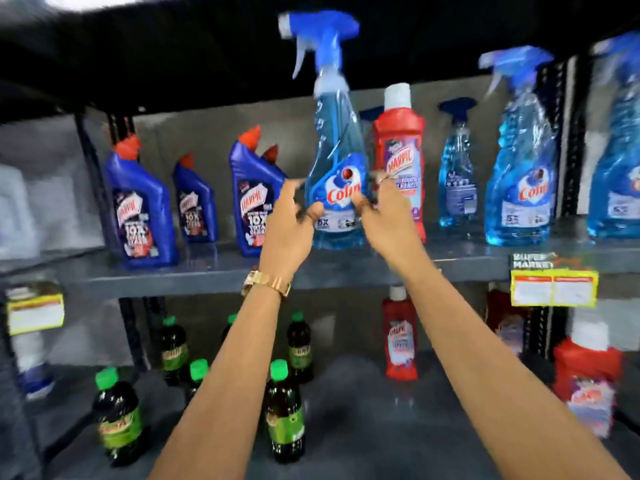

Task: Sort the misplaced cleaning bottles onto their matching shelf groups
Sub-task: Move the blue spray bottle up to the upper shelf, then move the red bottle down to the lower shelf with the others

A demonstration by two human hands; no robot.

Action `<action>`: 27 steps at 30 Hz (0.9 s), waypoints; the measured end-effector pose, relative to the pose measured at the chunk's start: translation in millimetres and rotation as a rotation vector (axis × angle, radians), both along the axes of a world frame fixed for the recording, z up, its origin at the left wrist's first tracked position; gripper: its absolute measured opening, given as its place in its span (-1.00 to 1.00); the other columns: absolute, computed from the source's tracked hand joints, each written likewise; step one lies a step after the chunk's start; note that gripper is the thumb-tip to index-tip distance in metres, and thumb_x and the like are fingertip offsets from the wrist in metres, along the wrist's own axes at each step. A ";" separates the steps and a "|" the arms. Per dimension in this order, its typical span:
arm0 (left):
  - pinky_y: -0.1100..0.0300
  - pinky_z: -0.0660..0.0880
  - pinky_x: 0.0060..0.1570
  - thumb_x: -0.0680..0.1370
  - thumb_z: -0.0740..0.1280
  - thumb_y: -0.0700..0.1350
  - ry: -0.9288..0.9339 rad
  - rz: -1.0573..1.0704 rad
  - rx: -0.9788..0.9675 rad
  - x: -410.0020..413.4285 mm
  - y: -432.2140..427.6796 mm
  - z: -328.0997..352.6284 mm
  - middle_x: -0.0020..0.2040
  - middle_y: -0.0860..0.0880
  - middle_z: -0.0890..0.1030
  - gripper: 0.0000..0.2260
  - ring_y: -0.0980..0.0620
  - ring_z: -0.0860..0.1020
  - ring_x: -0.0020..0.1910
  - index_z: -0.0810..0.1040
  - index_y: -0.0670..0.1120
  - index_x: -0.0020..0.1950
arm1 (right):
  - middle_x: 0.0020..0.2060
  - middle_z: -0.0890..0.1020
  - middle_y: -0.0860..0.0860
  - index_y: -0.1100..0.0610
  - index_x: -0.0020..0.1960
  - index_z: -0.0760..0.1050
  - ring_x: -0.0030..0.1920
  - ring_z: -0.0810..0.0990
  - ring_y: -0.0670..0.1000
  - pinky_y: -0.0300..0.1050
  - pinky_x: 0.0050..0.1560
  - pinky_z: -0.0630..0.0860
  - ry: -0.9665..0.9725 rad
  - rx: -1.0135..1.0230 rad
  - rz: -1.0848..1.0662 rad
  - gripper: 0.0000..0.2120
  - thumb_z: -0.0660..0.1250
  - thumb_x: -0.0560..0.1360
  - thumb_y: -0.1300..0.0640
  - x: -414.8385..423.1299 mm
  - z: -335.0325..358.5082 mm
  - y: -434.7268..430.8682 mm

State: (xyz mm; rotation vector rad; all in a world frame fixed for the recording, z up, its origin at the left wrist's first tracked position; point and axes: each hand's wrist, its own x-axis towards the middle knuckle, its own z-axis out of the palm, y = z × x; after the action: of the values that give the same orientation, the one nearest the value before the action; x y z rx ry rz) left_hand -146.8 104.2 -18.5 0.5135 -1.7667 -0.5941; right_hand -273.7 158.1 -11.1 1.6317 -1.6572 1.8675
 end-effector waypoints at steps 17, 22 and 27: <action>0.01 0.37 0.21 0.56 0.26 -0.24 -0.203 0.247 0.071 -29.2 -36.9 -15.0 0.36 -0.21 0.42 -0.53 -0.19 0.42 0.32 0.18 -0.12 0.43 | 0.25 0.50 0.22 0.19 0.45 0.18 0.24 0.49 0.20 0.08 0.24 0.46 0.114 0.313 -0.063 -0.48 0.19 0.52 0.29 -21.1 -20.2 -29.5; 0.09 0.40 0.22 0.52 0.26 -0.26 0.004 0.471 -0.412 -43.3 6.0 -20.8 0.31 -0.17 0.39 -0.57 -0.06 0.37 0.27 0.27 -0.12 0.38 | 0.10 0.51 0.18 0.15 0.17 0.51 0.10 0.51 0.21 0.09 0.17 0.47 0.066 -0.026 -0.305 -0.75 0.25 0.50 0.24 -57.8 -7.0 -1.3; 0.15 0.28 0.34 0.60 0.21 -0.14 -0.208 0.117 -0.208 -90.4 23.3 -0.1 0.46 -0.16 0.29 -0.48 -0.10 0.33 0.41 0.09 -0.11 0.51 | 0.39 0.33 0.16 0.16 0.43 0.18 0.39 0.30 0.21 0.14 0.39 0.26 -0.273 0.129 -0.111 -0.43 0.24 0.52 -0.04 -99.6 12.7 -14.0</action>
State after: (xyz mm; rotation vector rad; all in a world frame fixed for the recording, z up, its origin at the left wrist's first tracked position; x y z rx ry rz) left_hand -237.1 127.5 -18.6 0.5448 -1.9531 -0.2783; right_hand -373.3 144.1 1.6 1.3424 -1.9685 2.0392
